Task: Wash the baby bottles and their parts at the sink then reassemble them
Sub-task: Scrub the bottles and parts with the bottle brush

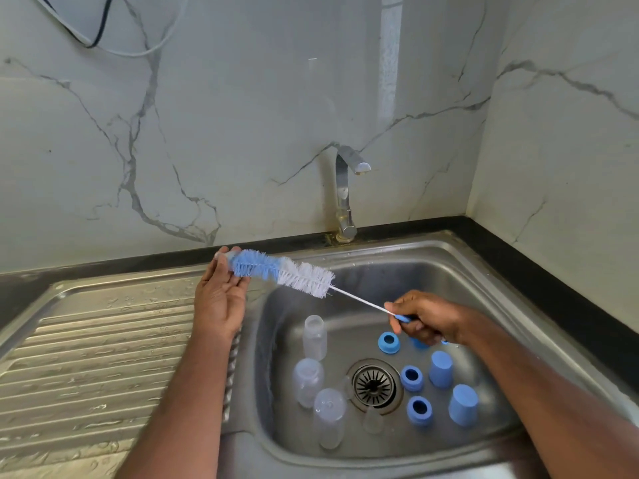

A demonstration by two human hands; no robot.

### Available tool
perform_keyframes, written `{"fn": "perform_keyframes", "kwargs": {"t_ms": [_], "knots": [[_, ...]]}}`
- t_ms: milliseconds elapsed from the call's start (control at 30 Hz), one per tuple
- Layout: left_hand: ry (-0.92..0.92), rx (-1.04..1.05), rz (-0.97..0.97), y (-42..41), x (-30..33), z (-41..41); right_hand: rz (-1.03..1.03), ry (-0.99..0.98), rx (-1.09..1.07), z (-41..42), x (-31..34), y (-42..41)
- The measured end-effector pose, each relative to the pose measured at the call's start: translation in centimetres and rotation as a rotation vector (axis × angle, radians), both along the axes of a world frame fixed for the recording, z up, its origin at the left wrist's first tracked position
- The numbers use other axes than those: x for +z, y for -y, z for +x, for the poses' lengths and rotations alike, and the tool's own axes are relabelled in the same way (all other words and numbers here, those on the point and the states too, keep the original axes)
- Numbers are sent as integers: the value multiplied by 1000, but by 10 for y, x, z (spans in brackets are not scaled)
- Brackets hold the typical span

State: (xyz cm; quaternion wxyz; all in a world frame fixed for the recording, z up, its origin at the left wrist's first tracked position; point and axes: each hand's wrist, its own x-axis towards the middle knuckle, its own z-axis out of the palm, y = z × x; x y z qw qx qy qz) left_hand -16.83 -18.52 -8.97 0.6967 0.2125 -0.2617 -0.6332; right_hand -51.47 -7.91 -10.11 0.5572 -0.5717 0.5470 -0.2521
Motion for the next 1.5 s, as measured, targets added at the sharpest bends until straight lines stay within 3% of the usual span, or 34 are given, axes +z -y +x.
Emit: {"fn": "perform_keyframes", "kwargs": {"t_ms": [133,233,400,600,867,1067,1267,1500], "knots": [[-86,100,39,1,0,5,-95,-135,-44,-4,2,-2],[24,192,150,-3,0,0,-272,-140,-179,-5,4,-4],[330,78,44,-19,3,-47,-530,-240,-267,19,6,0],[423,-161,-52,-34,-2,-83,-584,-383,-349,26,2,6],[95,0,111,-24,0,-71,-522,-410,-294,2,5,2],[224,-87,105,-43,-1,-104,-581,-398,-333,43,-3,10],[15,-4,226,-32,1,-89,-518,-369,-302,14,3,4],[67,-100,172,-31,-4,-95,-533,-416,-344,40,-4,11]]}}
